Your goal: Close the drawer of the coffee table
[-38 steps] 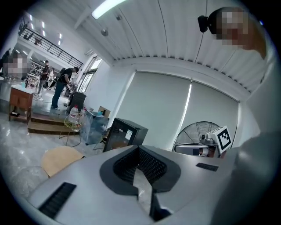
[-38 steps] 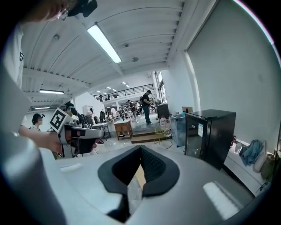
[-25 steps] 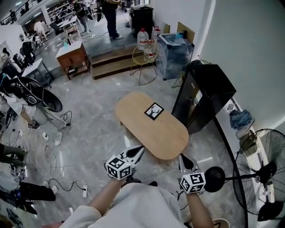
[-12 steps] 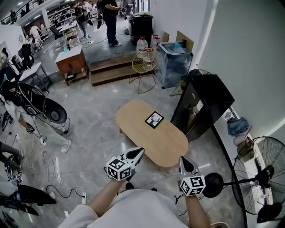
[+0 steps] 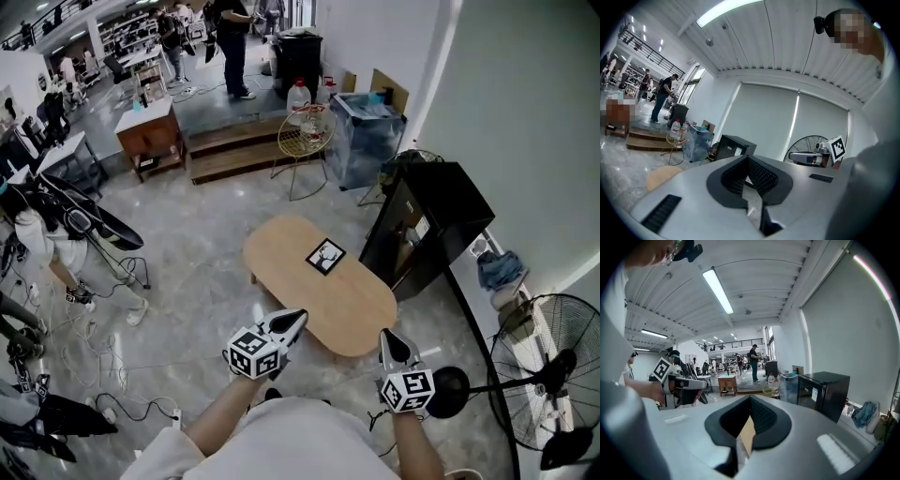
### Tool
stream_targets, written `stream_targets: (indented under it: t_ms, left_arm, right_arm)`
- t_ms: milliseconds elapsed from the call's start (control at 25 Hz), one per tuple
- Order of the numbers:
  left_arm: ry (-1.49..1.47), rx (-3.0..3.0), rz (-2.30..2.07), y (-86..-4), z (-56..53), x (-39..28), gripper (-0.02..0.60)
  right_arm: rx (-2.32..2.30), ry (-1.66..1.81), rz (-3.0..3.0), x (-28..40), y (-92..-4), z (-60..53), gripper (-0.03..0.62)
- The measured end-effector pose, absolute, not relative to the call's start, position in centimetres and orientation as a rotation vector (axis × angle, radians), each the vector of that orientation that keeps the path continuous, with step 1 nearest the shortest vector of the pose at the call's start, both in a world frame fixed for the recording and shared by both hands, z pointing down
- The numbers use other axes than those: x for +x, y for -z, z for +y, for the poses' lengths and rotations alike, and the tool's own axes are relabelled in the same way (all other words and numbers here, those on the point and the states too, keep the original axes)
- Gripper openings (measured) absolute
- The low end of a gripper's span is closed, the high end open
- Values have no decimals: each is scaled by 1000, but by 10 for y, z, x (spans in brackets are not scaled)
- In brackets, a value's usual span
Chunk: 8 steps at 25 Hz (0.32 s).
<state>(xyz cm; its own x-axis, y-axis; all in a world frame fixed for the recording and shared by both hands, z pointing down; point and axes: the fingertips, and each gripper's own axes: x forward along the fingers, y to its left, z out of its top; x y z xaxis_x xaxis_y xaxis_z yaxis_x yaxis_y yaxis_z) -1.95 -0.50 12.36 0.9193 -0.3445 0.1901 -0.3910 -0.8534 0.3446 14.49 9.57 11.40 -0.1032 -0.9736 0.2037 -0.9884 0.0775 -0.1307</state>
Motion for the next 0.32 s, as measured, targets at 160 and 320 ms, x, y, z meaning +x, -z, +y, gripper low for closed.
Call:
stream_targets:
  t_ms: [160, 320]
  left_arm:
    - [-170, 2698, -529, -127, -5, -19, 8]
    - [-160, 2703, -526, -134, -7, -14, 8]
  right_arm:
    - [2071, -364, -2252, 145, -117, 97, 10]
    - [2078, -357, -2251, 149, -127, 96, 10]
